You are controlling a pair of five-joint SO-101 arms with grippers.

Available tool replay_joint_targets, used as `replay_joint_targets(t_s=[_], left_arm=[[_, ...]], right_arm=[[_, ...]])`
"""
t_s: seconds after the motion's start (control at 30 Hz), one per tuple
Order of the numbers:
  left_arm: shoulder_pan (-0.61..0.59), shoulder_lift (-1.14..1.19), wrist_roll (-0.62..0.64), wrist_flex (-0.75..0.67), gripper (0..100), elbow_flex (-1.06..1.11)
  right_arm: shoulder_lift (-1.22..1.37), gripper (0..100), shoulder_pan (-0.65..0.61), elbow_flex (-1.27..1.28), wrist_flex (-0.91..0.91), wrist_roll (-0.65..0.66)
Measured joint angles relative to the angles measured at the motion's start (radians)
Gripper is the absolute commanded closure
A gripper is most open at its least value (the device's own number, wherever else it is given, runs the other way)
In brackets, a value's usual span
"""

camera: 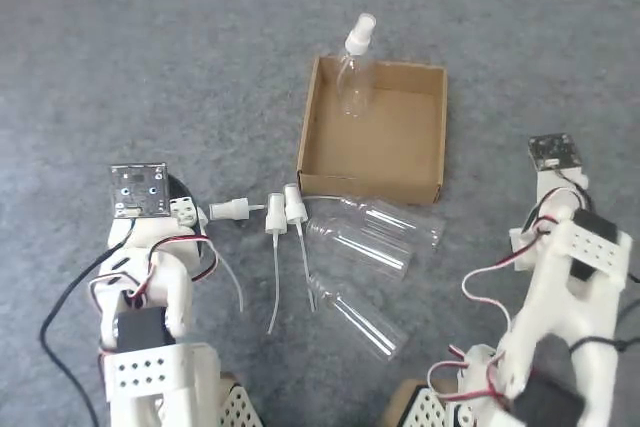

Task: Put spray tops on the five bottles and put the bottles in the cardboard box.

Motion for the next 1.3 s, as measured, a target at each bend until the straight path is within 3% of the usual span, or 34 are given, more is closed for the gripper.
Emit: replay_joint_targets(t_s=[0.23, 0.37, 1.13, 1.3], left_arm=[[0.0, 0.0, 0.0, 0.0, 99, 0.0], [0.0, 0.0, 0.0, 0.0, 99, 0.0], [0.0, 0.0, 0.0, 0.0, 99, 0.003], [0.021, 0.0, 0.0, 0.0, 99, 0.008]], right_arm=[[-0.155, 84.7, 0.0, 0.075, 0.028, -0.011], [-0.292, 88.6, 0.0, 0.215, -0.063, -0.049], [-1.252, 88.7, 0.002, 0.787, -0.11, -0.069], [-1.392, 88.1, 0.0, 0.784, -0.008, -0.069]])
